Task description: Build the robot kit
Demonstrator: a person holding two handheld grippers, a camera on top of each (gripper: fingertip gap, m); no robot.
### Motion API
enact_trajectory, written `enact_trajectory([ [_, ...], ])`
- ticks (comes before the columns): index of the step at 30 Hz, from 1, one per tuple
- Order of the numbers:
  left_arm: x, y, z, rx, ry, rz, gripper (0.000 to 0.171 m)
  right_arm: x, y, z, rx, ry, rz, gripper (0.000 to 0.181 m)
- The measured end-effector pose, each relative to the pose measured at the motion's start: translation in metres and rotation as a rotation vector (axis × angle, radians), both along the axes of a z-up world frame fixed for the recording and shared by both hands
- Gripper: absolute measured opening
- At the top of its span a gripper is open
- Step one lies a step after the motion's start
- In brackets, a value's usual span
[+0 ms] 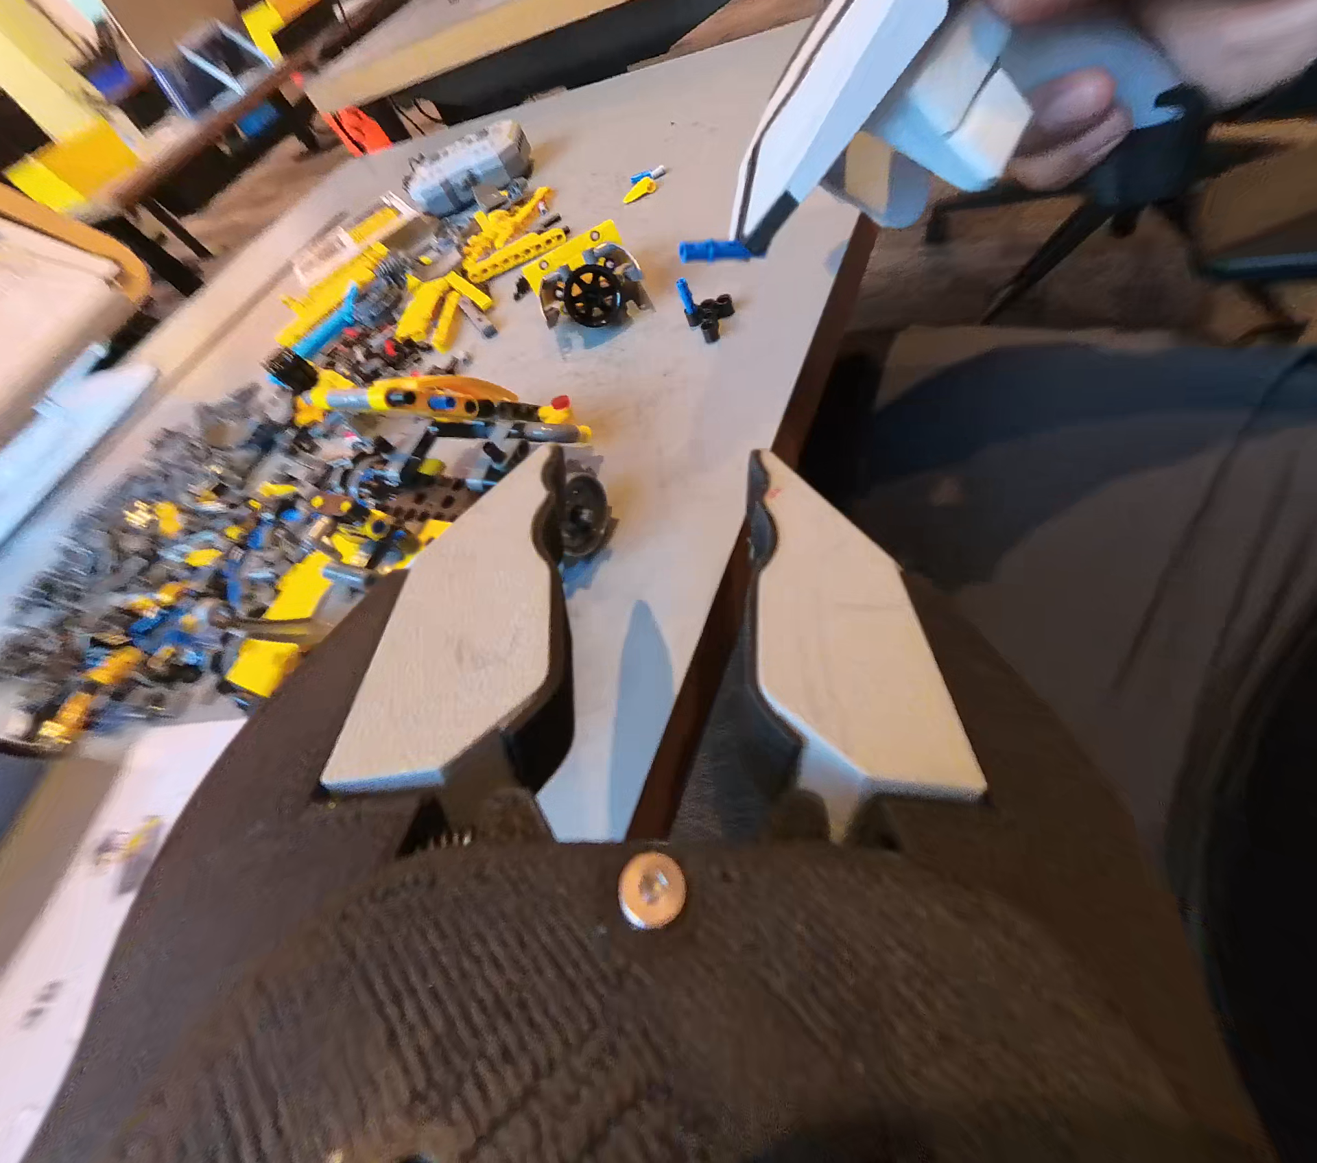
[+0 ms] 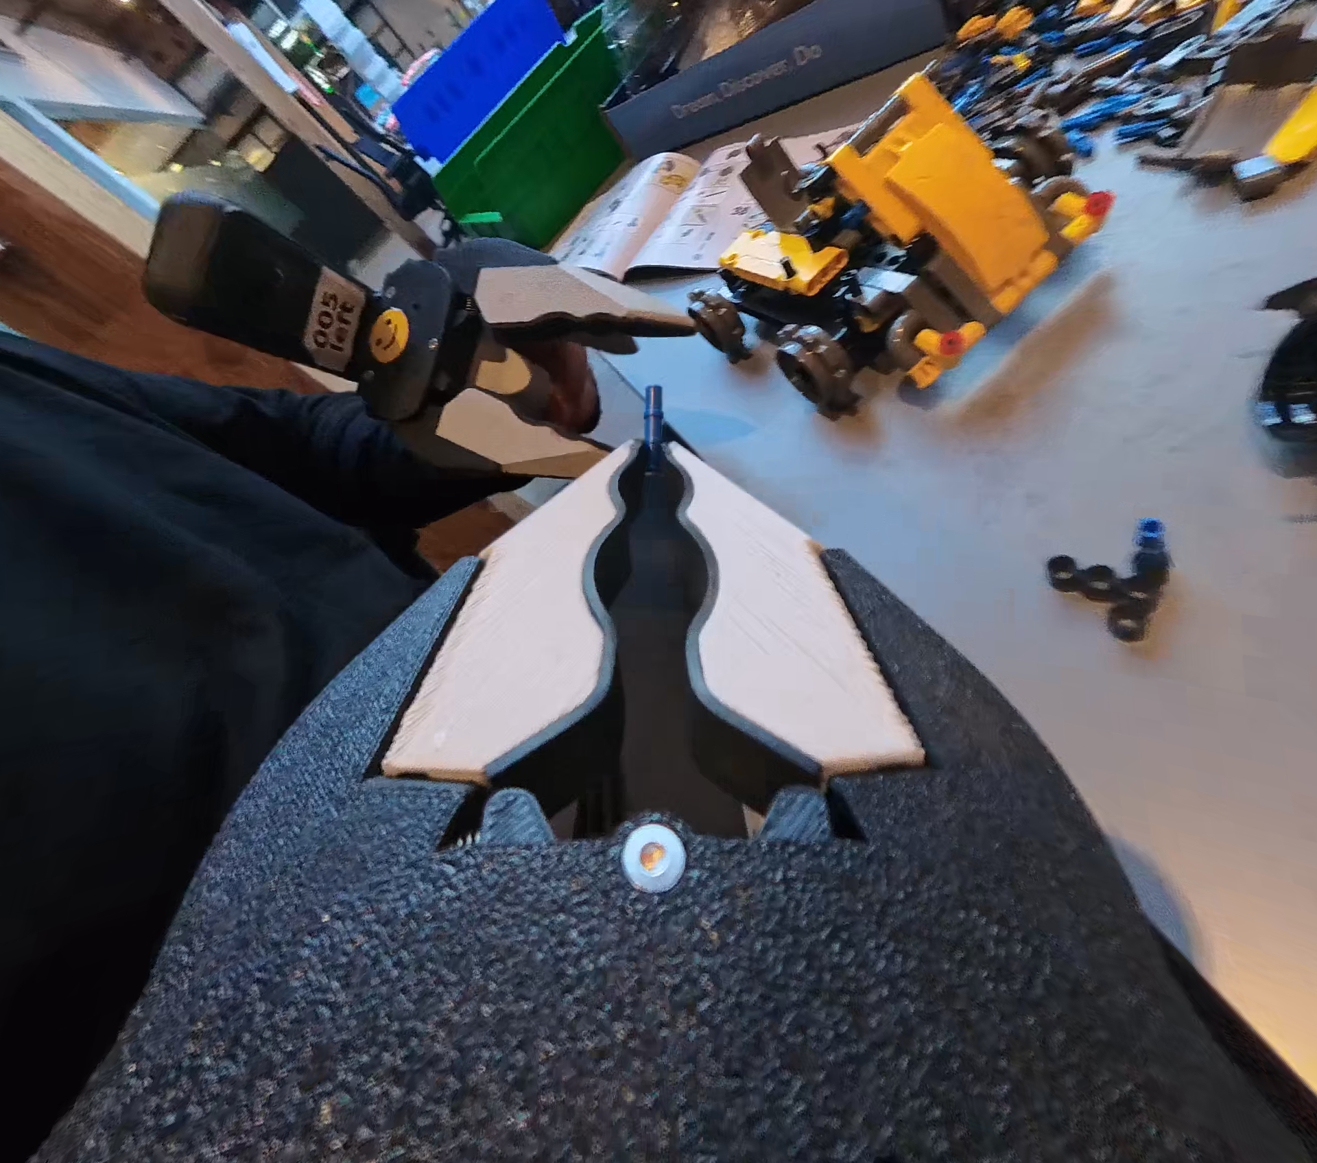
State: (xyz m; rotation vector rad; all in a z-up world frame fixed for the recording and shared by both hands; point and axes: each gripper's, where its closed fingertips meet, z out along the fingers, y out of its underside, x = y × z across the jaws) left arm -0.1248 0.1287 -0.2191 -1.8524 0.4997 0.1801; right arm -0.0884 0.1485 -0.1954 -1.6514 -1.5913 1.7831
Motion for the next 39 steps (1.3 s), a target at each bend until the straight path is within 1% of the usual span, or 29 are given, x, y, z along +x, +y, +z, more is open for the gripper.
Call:
enact_trajectory([
  [6,0.012,-0.004,0.002,0.035,0.114,-0.062,0.049,-0.003,-0.022,-0.006,-0.104,-0.02,0.057,0.004],
  [9,0.021,-0.006,0.004,0.052,0.139,-0.09,0.046,-0.005,-0.032,-0.007,-0.163,-0.02,0.079,0.004],
  [12,0.027,-0.008,0.008,0.083,0.149,-0.106,0.037,-0.008,-0.037,-0.012,-0.184,-0.03,0.084,0.004],
  [18,0.026,-0.009,0.007,0.084,0.159,-0.103,0.033,-0.01,-0.043,-0.012,-0.231,-0.025,0.094,0.004],
  [24,0.029,-0.01,0.01,0.108,0.18,-0.107,0.024,-0.011,-0.046,-0.014,-0.255,-0.025,0.104,0.003],
  [31,0.031,-0.01,0.012,0.117,0.167,-0.114,0.023,-0.009,-0.047,-0.011,-0.275,-0.013,0.112,0.004],
  [39,0.039,-0.015,0.004,0.08,0.166,-0.208,0.023,-0.002,-0.052,-0.019,-0.257,-0.06,0.183,0.004],
])
